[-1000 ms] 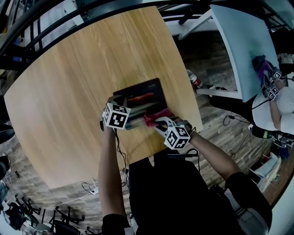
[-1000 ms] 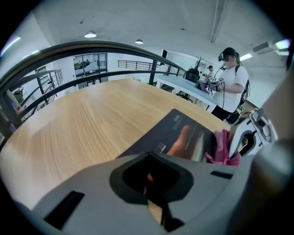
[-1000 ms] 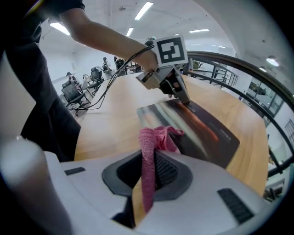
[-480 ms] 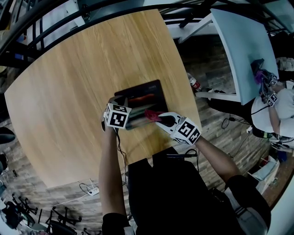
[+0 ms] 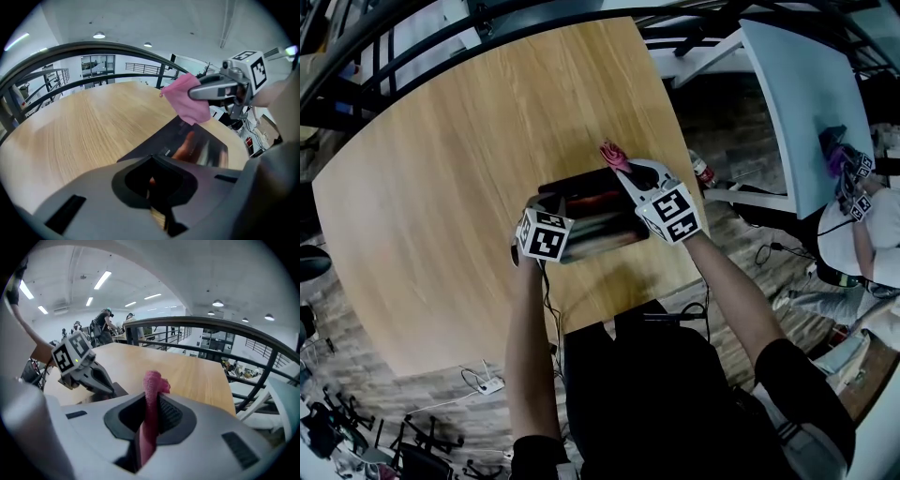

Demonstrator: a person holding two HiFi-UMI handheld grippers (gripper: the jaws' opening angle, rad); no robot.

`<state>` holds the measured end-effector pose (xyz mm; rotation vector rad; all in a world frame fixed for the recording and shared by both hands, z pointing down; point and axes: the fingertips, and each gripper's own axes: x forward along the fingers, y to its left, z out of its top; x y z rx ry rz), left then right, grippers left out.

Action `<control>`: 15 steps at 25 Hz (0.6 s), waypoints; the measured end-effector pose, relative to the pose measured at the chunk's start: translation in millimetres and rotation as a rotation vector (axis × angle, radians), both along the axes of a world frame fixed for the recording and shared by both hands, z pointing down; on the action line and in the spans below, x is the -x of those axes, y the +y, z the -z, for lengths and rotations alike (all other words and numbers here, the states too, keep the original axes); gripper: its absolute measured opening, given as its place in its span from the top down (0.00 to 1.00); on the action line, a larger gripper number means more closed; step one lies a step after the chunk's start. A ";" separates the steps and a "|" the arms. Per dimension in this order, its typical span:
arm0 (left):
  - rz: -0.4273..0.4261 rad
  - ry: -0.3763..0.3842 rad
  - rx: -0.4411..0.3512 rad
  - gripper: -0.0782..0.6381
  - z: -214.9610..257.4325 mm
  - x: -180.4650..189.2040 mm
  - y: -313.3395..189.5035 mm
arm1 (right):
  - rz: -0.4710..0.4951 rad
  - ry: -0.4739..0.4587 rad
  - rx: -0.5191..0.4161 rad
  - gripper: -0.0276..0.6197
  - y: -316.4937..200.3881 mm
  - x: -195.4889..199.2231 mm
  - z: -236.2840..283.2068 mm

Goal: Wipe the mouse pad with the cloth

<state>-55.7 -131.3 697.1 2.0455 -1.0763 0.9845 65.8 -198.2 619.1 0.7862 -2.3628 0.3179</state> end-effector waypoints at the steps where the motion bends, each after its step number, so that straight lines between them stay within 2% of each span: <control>1: 0.000 0.003 0.003 0.86 -0.1 -0.4 0.0 | 0.016 0.030 0.010 0.86 -3.0 4.2 -11.5; 7: -0.009 0.016 0.020 0.86 0.3 -1.4 -0.9 | 0.172 0.181 0.108 0.86 15.2 34.4 -66.3; 15: -0.016 0.031 0.029 0.86 -1.2 1.7 0.0 | 0.353 0.266 0.146 0.86 40.4 53.8 -74.6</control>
